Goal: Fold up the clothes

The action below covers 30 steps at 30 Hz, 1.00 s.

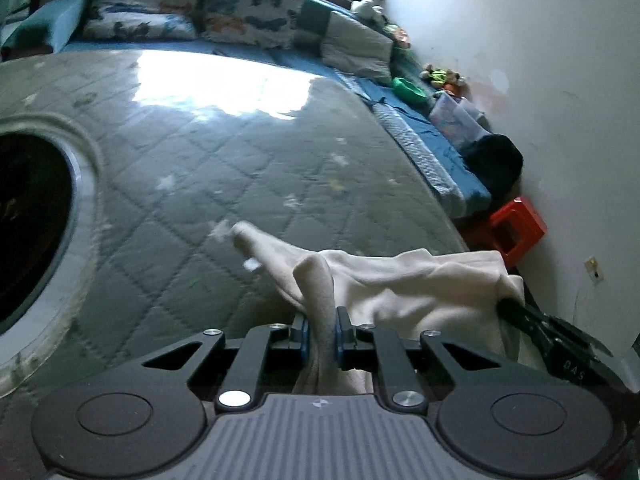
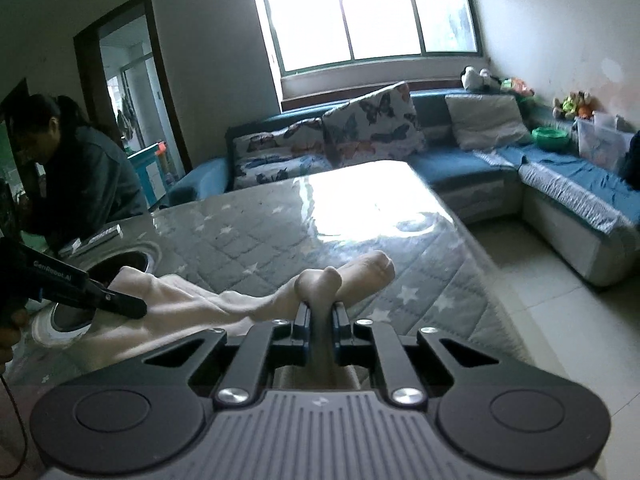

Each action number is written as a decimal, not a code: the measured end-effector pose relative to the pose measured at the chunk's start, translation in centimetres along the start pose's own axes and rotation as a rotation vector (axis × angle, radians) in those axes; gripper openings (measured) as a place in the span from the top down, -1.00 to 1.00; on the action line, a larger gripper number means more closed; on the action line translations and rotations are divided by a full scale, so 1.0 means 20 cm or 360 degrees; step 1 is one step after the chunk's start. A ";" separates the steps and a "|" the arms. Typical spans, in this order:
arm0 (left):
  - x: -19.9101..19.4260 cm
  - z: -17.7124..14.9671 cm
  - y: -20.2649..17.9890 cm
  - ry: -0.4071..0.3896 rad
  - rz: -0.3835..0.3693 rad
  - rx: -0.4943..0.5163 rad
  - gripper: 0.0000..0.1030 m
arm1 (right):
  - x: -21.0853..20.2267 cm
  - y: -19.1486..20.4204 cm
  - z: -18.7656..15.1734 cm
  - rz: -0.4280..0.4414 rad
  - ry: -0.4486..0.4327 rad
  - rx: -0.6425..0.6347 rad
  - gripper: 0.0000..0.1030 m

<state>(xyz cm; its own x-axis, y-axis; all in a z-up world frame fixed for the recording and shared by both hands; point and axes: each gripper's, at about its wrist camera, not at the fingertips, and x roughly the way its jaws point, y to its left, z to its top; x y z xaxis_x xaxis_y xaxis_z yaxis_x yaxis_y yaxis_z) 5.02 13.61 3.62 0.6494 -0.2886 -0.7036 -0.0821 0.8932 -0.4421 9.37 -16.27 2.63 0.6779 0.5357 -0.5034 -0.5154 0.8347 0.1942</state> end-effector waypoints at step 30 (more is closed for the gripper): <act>0.23 0.15 -0.52 -0.0047 -0.0024 0.0335 0.75 | -0.18 -0.17 0.26 -0.0346 -0.0134 -0.0188 0.83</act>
<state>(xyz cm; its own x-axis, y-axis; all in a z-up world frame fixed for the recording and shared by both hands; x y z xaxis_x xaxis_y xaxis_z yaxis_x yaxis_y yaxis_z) 11.07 3.93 6.67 0.6715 -0.2948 -0.6798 0.0856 0.9422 -0.3240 11.43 -20.36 8.11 0.8182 0.3584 -0.4495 -0.4071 0.9133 -0.0130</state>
